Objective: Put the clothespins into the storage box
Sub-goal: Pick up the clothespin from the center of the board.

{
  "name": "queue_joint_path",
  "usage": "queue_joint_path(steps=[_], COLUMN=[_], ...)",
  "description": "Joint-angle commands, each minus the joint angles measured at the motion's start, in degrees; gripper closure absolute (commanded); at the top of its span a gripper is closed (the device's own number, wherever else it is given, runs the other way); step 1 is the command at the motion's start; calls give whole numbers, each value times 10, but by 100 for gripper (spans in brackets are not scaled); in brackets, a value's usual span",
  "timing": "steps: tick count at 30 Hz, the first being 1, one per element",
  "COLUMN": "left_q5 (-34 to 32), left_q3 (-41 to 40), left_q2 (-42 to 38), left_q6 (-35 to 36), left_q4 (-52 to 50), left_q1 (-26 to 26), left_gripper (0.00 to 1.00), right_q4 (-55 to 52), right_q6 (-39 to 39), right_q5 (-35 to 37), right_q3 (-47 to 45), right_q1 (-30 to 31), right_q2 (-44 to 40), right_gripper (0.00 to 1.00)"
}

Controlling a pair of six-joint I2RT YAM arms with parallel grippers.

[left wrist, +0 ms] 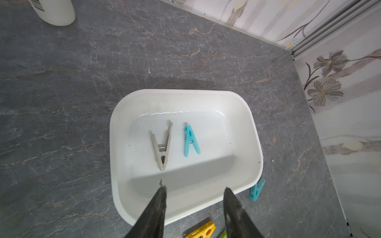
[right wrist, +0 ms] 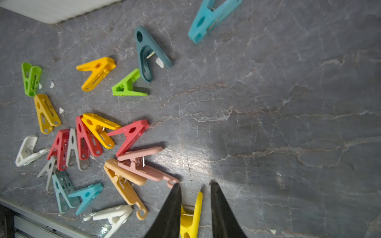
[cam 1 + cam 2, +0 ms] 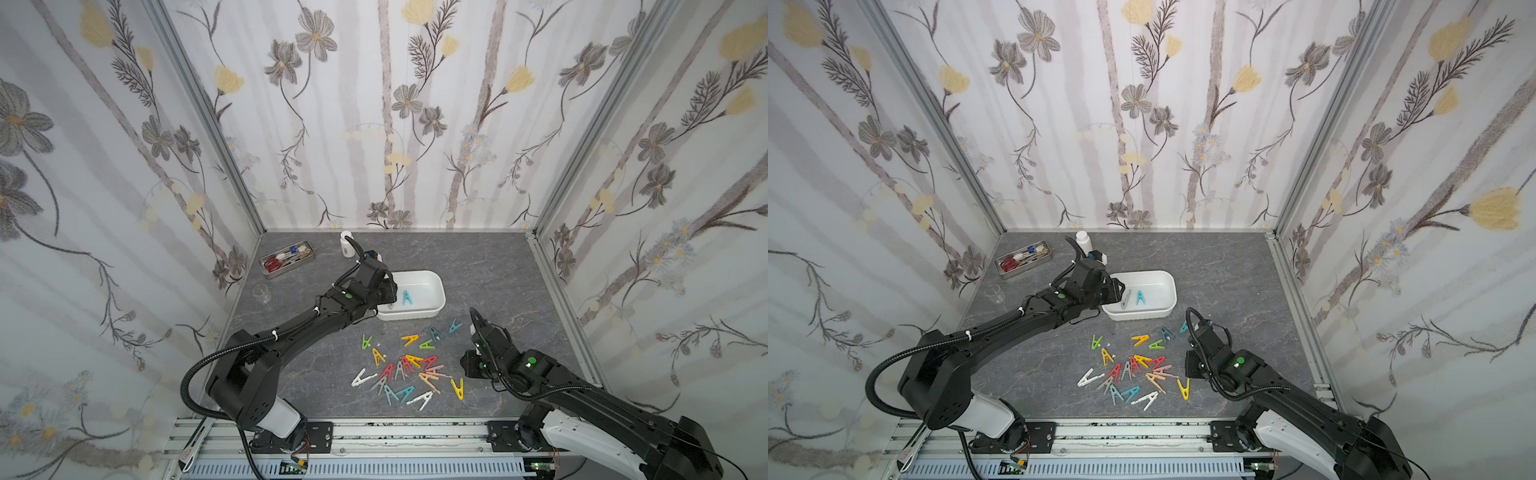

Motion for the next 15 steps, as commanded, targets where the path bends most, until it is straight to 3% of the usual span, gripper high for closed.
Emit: queue_joint_path(steps=[1, 15], left_q5=[-19, -30], left_q3=[-22, -62], left_q2=[-28, -60], left_q6=[-14, -24], left_q4=[6, 12], left_q1=[1, 2], left_gripper=[54, 54], right_q4=[0, 43], right_q6=[24, 19], right_q5=[-22, -43], right_q3=[-13, -21], right_q1=[4, 30], right_q2=[7, 92], right_gripper=[73, 72])
